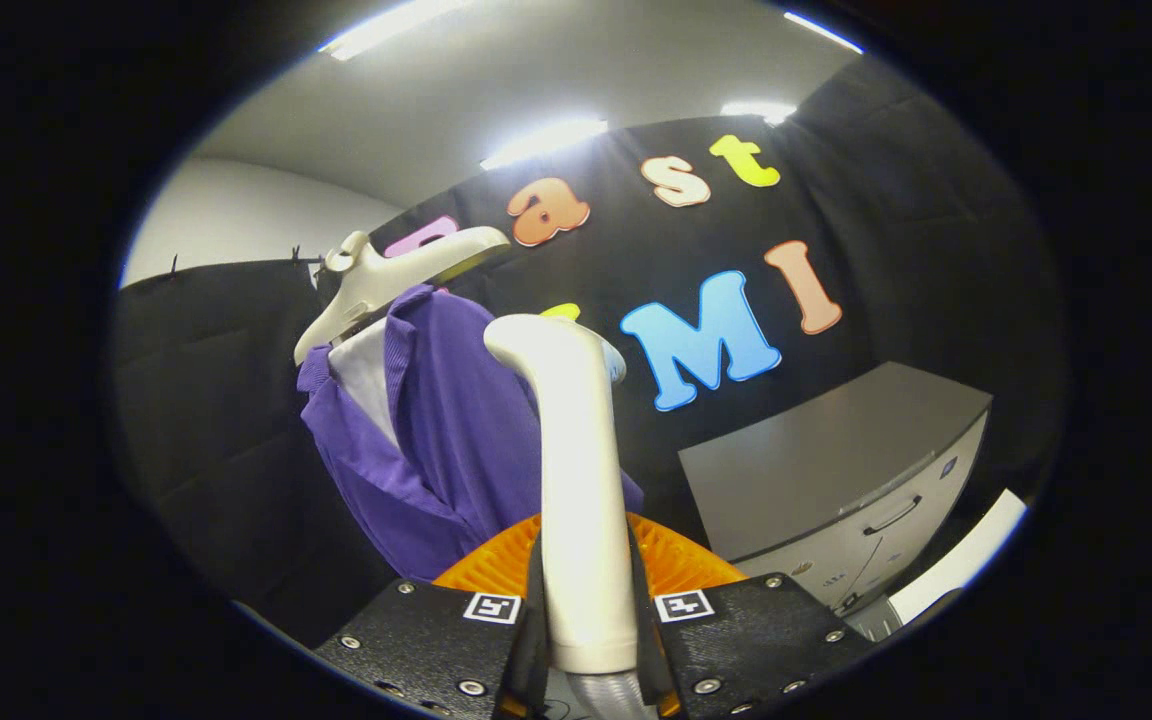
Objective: Iron the clothes twice with a garment steamer, once on the left side and once on the right side.
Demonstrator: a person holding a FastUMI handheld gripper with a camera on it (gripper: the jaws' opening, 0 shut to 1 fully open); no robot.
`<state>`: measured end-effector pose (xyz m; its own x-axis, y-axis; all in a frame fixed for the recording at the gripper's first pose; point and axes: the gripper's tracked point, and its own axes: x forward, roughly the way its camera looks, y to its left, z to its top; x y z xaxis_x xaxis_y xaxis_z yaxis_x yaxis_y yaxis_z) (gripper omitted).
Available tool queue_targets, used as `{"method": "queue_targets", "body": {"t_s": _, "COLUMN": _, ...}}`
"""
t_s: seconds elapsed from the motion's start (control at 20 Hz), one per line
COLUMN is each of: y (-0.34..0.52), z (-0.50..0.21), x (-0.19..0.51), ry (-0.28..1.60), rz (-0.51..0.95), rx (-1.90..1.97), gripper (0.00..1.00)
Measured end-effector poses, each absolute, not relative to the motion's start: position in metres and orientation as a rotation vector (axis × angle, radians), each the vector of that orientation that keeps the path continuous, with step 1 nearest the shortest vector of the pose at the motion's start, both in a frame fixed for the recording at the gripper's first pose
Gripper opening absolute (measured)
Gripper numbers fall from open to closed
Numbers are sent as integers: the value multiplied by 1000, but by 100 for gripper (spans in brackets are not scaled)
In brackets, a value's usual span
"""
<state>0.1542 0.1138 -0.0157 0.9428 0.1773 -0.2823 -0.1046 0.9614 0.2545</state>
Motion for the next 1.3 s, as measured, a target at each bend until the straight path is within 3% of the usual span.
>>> {"method": "queue_targets", "body": {"t_s": 0.55, "y": 171, "z": -10, "x": 168, "ry": 136, "rz": 81, "rx": -34, "gripper": 34}}
{"method": "queue_targets", "body": {"t_s": 1.3, "y": 181, "z": -91, "x": 146, "ry": 294, "rz": 133, "rx": -123, "gripper": 34}}
